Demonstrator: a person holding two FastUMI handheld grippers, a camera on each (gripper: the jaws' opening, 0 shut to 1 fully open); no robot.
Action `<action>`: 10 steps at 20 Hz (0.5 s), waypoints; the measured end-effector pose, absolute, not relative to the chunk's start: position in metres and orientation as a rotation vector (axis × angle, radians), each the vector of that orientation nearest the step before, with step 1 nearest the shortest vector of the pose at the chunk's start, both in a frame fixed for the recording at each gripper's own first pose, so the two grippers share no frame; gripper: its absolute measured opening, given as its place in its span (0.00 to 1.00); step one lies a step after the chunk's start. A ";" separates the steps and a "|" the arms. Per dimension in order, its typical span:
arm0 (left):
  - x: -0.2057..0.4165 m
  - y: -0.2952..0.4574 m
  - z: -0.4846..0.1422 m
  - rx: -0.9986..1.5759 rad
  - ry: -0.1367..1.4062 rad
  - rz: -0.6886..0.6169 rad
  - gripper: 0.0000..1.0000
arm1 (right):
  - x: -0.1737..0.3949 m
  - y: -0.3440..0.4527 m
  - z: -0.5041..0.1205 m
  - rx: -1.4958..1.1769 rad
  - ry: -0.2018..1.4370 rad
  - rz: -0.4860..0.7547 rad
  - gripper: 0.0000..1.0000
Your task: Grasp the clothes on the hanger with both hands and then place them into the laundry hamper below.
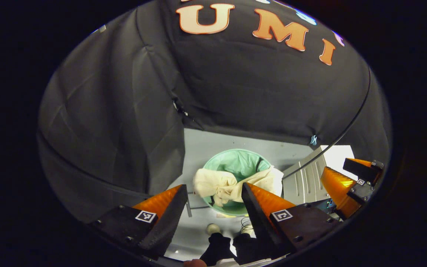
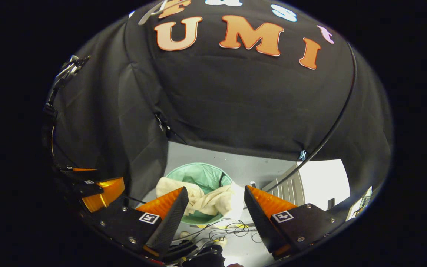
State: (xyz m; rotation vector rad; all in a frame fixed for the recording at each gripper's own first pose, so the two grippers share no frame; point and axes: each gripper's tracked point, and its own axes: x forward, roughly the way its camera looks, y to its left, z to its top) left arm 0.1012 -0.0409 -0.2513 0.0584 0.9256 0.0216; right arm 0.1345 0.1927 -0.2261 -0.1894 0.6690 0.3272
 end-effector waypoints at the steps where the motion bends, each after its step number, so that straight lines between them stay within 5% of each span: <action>1: 0.102 -0.042 -0.238 0.055 0.898 0.019 0.97 | 0.133 0.192 -0.215 -0.181 0.653 0.326 0.95; 10: 0.112 -0.043 -0.117 0.035 0.626 0.004 0.97 | 0.120 0.213 -0.098 -0.134 0.439 0.366 0.95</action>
